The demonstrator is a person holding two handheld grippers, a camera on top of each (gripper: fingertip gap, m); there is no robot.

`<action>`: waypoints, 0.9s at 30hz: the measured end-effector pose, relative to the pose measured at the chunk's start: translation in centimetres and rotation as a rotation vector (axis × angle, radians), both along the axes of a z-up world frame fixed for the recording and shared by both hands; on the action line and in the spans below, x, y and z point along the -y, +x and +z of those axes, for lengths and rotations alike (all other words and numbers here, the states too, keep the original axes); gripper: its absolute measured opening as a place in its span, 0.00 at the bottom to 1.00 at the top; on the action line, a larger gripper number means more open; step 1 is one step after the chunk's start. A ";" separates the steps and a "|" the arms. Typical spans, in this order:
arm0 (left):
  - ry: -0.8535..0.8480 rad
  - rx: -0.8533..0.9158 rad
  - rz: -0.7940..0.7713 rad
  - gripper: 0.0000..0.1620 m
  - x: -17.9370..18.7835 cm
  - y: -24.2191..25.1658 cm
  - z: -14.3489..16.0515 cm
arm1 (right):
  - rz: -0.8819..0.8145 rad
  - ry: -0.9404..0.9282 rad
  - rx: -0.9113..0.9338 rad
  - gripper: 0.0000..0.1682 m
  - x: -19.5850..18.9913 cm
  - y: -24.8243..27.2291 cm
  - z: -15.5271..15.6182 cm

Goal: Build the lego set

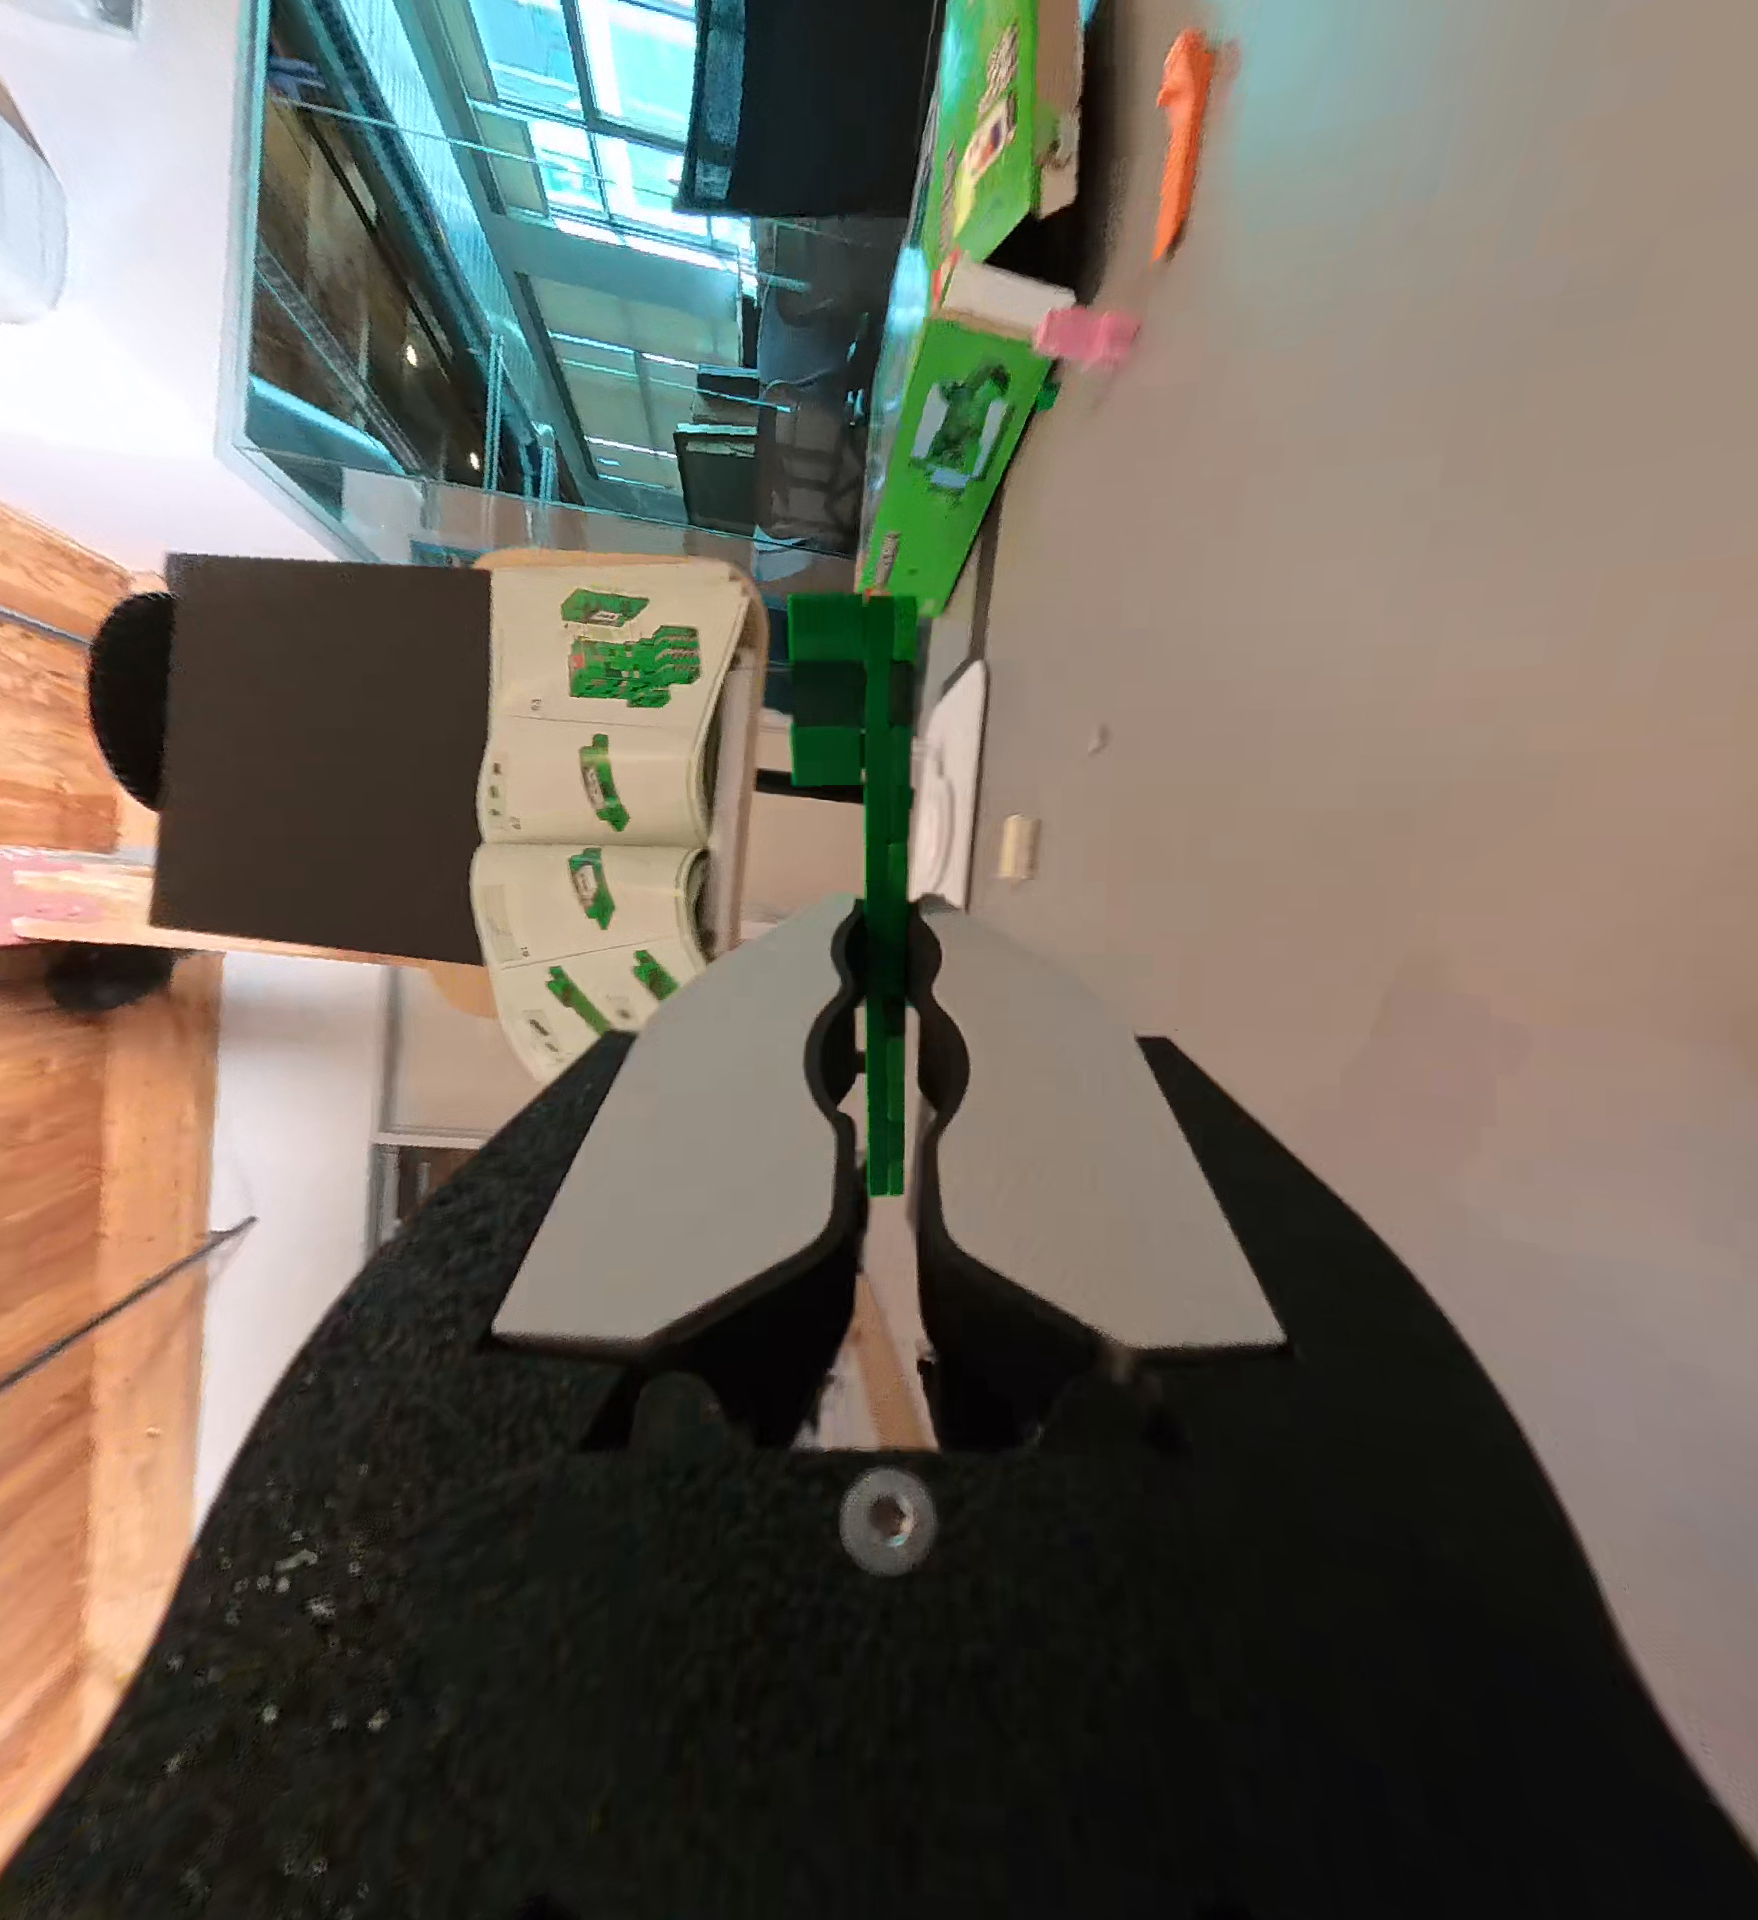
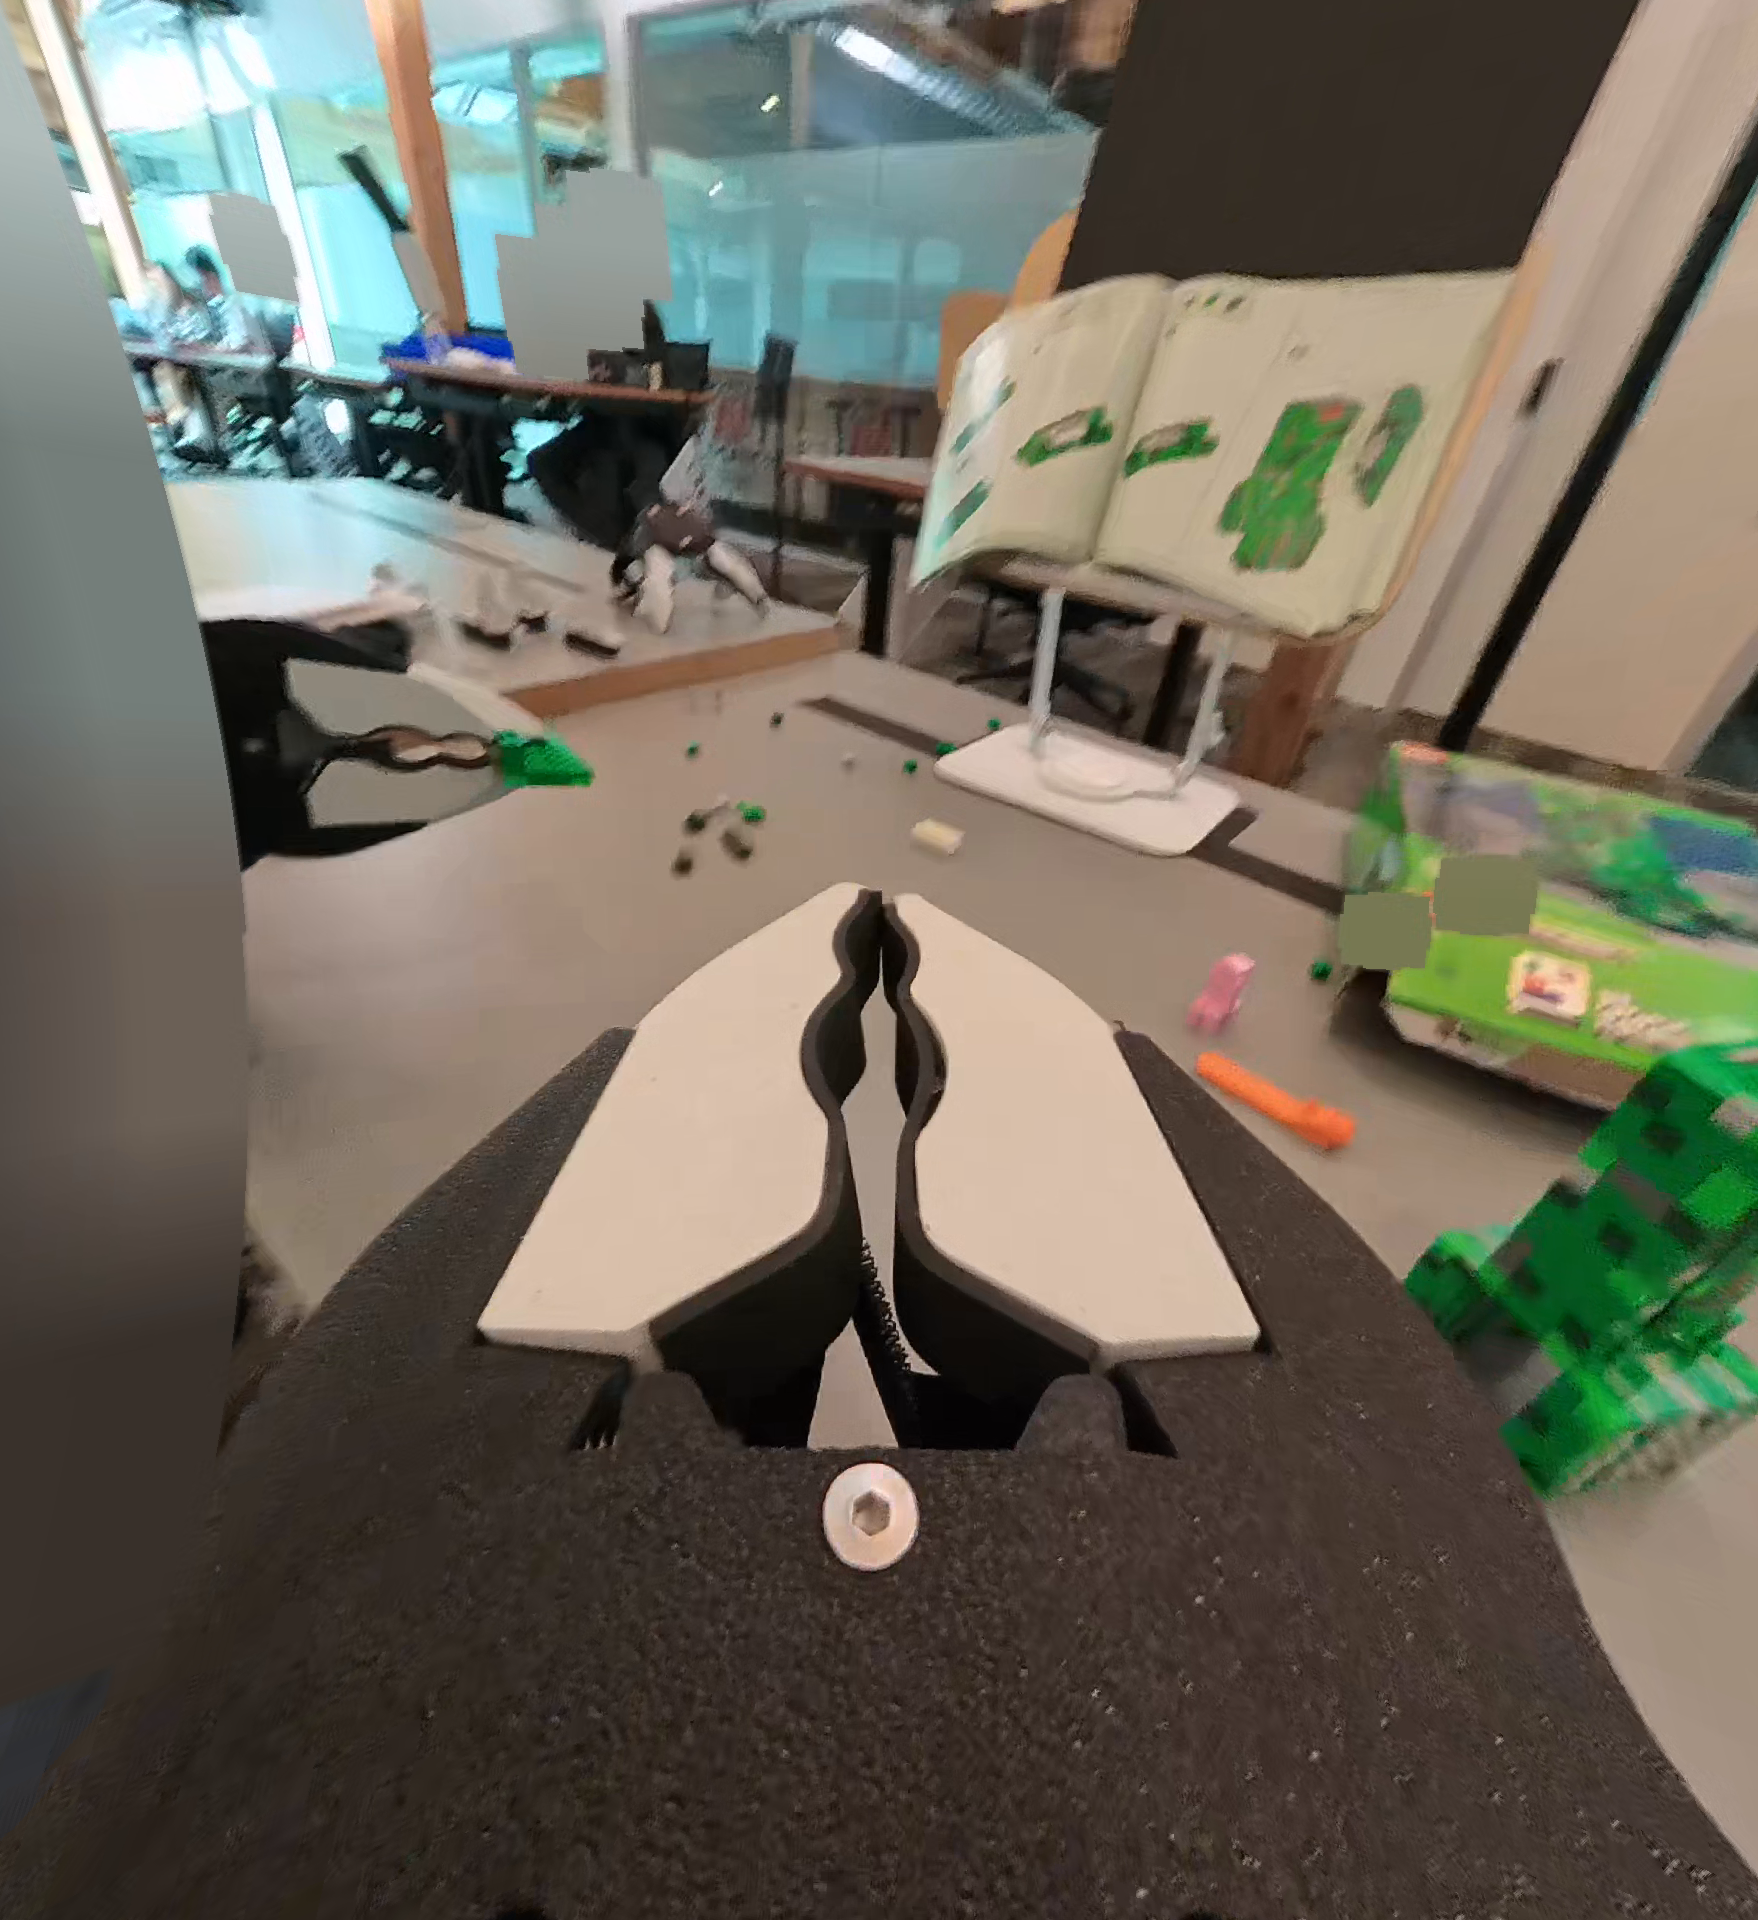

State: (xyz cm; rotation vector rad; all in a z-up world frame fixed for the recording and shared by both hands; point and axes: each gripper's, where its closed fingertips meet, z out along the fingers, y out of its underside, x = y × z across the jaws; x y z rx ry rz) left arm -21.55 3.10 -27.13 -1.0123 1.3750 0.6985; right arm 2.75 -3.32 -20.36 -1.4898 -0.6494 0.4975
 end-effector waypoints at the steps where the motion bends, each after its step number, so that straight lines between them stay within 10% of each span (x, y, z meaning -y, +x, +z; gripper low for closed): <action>1: 0.019 -0.012 0.000 0.03 -1.1 -0.5 0.7 | -0.046 0.023 -0.022 0.00 -1.3 0.3 0.9; 15: -0.029 -0.061 -0.025 0.03 -6.0 -1.8 18.2 | -0.582 0.018 -0.041 0.00 1.5 14.0 23.2; 27: -0.002 -0.056 -0.382 0.03 -7.5 1.1 24.0 | -1.090 0.027 -0.031 0.00 19.6 8.7 26.6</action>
